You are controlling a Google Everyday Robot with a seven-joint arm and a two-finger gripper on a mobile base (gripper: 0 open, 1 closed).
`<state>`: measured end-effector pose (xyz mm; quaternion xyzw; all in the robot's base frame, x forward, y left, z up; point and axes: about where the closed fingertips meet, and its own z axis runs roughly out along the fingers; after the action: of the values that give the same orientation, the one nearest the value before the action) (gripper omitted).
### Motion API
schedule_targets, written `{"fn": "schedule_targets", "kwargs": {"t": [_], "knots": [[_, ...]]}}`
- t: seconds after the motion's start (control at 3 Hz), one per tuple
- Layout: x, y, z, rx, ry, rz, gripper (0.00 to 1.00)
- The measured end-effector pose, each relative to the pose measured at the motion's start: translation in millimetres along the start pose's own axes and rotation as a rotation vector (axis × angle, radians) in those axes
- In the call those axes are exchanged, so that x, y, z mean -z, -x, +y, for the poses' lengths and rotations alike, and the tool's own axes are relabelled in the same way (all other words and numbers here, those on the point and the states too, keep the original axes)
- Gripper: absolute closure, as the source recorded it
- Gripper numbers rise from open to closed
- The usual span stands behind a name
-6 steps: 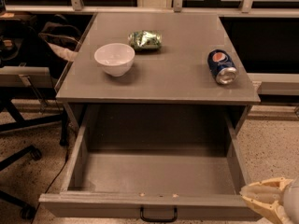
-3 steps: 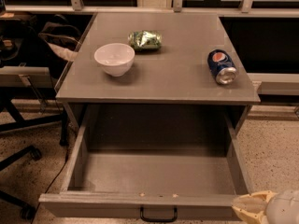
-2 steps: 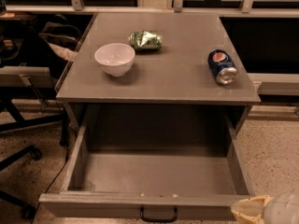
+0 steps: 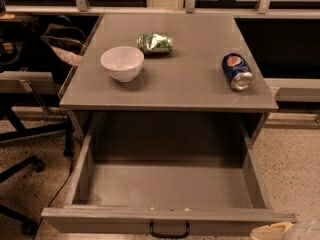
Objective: Close top drawer
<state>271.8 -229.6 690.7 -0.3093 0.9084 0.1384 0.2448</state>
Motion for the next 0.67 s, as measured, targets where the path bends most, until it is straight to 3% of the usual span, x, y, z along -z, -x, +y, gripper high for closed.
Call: {"fn": "schedule_targets", "kwargs": {"t": [0.33,0.67], "knots": [[-7,-9,-1,-0.025,0.004,0.016,1.00],[-23,3,-6,0.007,0.022,0.020,1.00]]}}
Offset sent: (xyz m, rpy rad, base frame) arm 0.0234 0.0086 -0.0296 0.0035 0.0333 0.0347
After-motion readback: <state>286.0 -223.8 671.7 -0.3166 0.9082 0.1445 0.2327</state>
